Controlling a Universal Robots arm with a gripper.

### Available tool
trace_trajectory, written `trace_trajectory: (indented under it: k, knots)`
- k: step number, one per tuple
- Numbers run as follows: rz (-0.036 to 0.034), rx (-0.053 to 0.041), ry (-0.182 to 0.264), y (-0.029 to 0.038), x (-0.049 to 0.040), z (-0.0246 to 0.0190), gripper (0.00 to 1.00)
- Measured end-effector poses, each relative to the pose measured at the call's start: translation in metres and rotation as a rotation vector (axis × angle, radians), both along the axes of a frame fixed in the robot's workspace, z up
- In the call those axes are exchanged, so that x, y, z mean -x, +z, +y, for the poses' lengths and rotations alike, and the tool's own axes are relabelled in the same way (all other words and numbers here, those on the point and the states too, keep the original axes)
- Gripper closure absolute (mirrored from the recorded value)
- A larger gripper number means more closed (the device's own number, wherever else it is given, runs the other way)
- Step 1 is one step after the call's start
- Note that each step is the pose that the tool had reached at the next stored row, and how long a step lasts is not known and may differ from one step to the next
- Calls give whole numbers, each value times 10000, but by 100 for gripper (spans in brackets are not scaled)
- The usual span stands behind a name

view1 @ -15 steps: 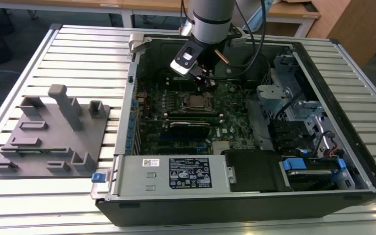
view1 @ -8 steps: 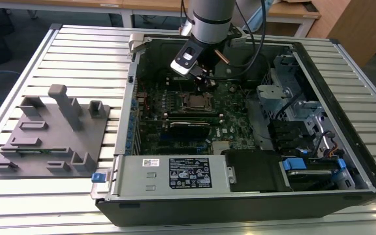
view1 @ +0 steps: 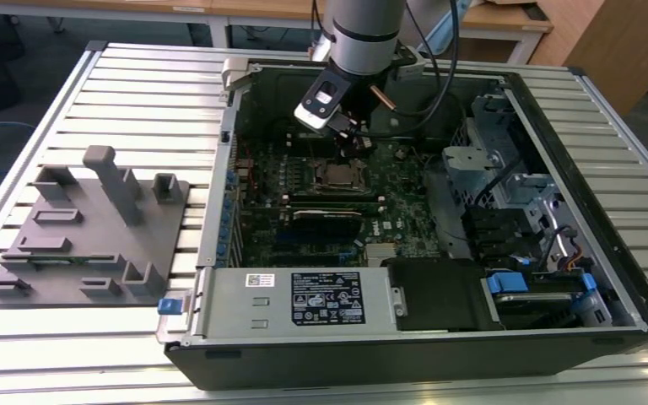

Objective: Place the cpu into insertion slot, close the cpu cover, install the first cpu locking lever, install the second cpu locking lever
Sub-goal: 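Close the cpu cover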

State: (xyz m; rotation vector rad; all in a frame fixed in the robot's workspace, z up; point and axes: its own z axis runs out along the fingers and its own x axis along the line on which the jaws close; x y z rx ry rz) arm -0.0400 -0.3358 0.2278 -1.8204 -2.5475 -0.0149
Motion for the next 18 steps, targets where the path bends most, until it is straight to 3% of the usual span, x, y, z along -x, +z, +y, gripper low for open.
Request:
trace_trajectory:
  k: [13,18]
  knots:
    - [0,1,43,0,0,0,90]
    - [0,0,604,-1,0,0,90]
